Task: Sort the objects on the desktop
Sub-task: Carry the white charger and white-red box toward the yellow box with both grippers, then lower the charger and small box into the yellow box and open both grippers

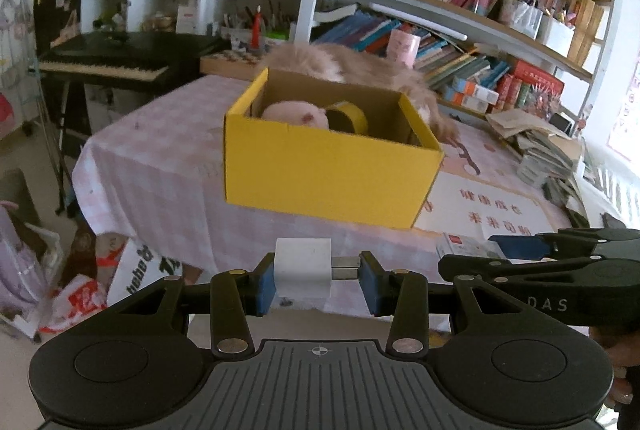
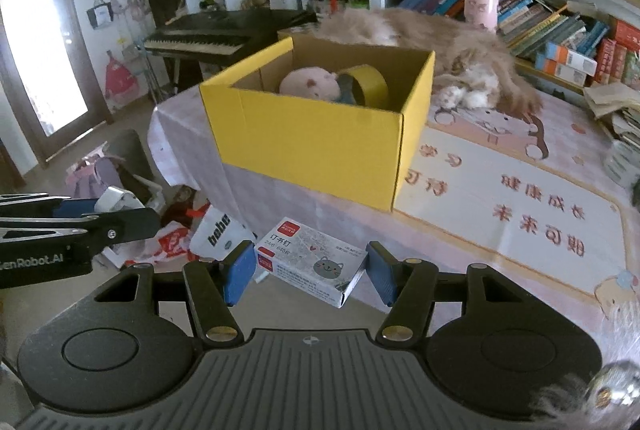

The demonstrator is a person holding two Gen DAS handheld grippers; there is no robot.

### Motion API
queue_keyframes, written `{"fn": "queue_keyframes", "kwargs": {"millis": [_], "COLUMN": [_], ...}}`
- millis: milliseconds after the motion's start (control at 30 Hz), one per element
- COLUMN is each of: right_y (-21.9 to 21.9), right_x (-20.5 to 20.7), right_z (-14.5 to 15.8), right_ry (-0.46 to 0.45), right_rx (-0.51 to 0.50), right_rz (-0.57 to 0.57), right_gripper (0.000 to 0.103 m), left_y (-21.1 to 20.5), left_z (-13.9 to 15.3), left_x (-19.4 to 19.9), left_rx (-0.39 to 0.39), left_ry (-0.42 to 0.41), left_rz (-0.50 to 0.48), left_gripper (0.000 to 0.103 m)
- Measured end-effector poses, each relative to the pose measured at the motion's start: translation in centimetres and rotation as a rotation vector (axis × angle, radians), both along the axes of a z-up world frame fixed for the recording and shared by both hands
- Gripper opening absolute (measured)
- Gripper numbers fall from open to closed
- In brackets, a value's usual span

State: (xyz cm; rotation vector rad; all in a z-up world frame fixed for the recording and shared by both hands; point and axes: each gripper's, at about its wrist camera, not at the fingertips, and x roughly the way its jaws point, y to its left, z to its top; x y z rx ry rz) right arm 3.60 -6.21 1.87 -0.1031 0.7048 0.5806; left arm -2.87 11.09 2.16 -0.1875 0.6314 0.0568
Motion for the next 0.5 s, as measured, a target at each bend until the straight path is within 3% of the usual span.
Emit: {"fn": "queue_keyframes", "kwargs": {"millis": [500], "right_y": [-0.4], "right_x": [7.2], "right_z": [3.1], "right_ry": [-0.096], "right_rx": [0.073], "right_rz": [0.033], "right_gripper": [0.058], "left_y": [-0.6], "left_z": [2.5], "left_x": [6.8], "left_rx": [0.07], "left_ry": [-0.07], "left_rz": [0.017], "left_gripper": [0.041]}}
